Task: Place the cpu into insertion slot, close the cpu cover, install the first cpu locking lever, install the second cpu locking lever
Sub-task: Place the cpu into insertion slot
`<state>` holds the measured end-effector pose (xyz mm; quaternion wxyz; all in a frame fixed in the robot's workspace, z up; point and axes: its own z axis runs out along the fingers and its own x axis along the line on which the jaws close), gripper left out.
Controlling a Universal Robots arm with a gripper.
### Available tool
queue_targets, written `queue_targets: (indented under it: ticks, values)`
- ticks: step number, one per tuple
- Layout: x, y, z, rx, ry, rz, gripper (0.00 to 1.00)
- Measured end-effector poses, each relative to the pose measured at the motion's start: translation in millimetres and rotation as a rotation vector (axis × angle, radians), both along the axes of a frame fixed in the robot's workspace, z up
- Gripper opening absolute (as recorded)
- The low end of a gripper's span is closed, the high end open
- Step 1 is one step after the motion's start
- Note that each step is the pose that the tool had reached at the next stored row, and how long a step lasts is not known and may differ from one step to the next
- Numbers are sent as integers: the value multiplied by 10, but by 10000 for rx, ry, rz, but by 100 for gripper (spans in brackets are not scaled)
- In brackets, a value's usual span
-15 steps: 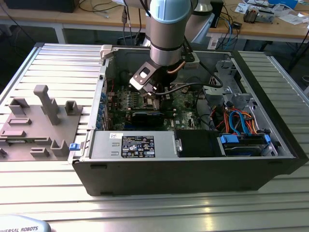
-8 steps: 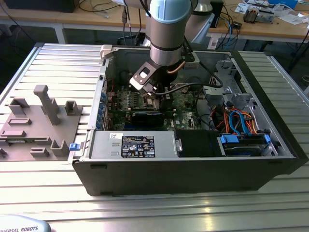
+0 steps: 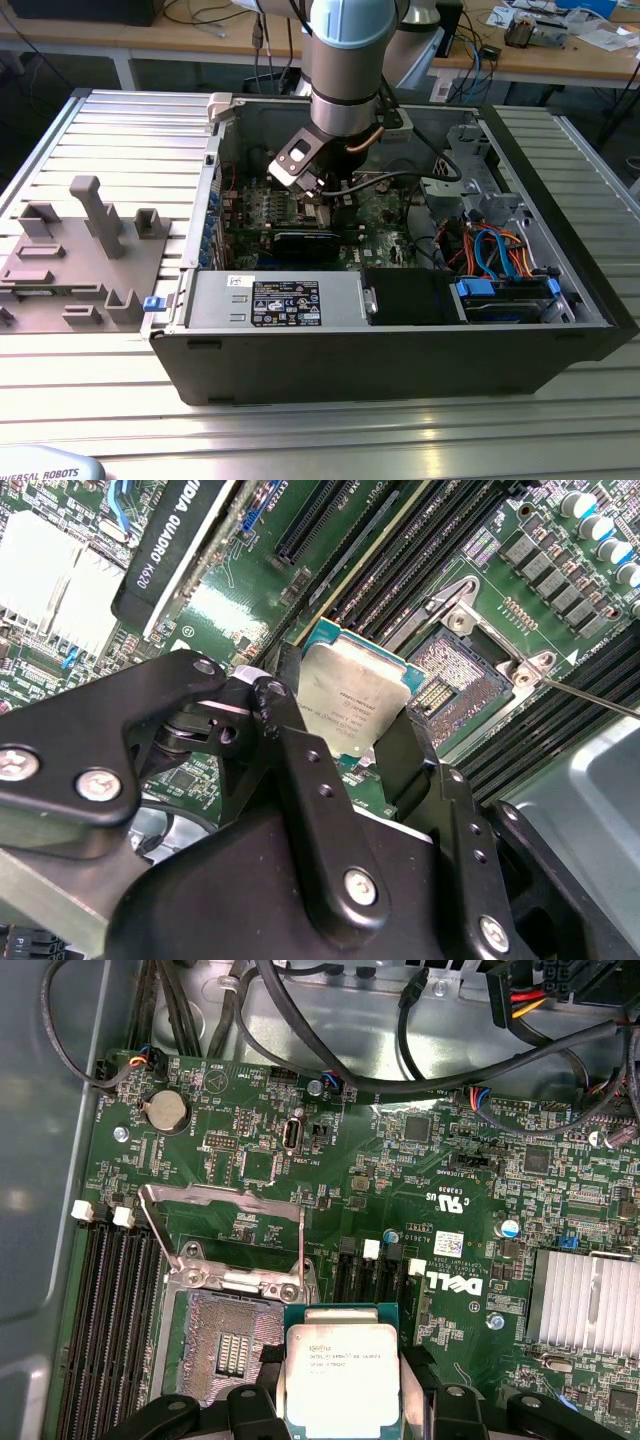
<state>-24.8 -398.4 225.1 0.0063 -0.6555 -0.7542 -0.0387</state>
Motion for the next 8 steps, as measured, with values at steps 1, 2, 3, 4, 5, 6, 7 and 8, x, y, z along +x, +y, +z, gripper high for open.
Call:
queue_targets:
  ticks: [1, 2, 3, 4, 5, 6, 7, 8]
  values:
    - [0, 0, 0, -1, 0, 0, 54]
    - [0, 0, -1, -1, 1, 0, 54]
    - [0, -1, -1, -1, 0, 0, 54]
    - [0, -1, -2, -2, 1, 0, 54]
    - [0, -1, -2, -3, 1, 0, 54]
    - [0, -1, -2, -4, 2, 0, 54]
    - [-1, -1, -2, -4, 2, 0, 54]
    - [-1, -2, -2, -5, 2, 0, 54]
